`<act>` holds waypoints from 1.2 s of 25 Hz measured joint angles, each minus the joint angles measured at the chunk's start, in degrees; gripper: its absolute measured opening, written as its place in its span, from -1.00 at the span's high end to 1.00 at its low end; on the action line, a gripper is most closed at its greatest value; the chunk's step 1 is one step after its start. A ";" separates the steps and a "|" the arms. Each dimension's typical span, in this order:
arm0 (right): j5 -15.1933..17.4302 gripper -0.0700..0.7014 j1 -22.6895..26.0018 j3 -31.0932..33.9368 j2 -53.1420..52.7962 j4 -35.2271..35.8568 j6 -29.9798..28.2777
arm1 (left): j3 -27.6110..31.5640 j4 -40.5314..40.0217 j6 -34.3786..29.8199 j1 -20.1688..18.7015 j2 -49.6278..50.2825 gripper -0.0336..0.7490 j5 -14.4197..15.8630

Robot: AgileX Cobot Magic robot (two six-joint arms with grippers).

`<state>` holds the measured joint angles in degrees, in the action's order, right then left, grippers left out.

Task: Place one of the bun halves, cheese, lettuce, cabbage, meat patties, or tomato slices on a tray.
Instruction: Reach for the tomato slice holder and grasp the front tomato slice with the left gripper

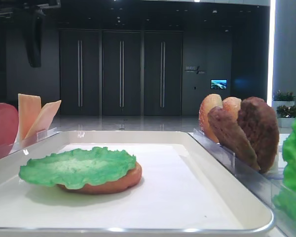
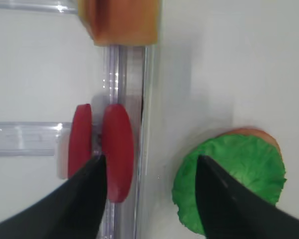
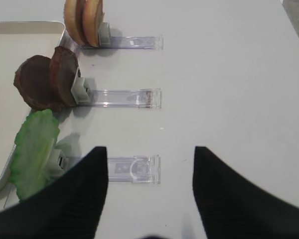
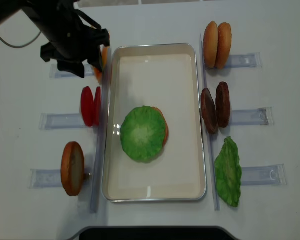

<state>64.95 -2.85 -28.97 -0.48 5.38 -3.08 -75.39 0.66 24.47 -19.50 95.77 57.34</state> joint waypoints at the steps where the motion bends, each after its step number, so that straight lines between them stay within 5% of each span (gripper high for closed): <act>1: 0.00 -0.14 0.00 0.00 0.00 0.00 0.00 | 0.00 -0.66 1.50 -0.78 0.00 -0.19 0.32; 6: 0.00 -0.14 0.00 0.00 0.00 0.00 0.00 | 0.00 -3.15 4.45 -1.51 0.00 -0.19 2.56; 30: 0.00 -0.14 0.00 0.00 0.00 0.00 0.00 | 0.00 -3.48 5.00 -1.96 9.51 -0.15 1.15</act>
<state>64.95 -2.85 -28.97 -0.48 5.38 -3.08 -75.39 -2.82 29.48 -21.46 105.28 58.49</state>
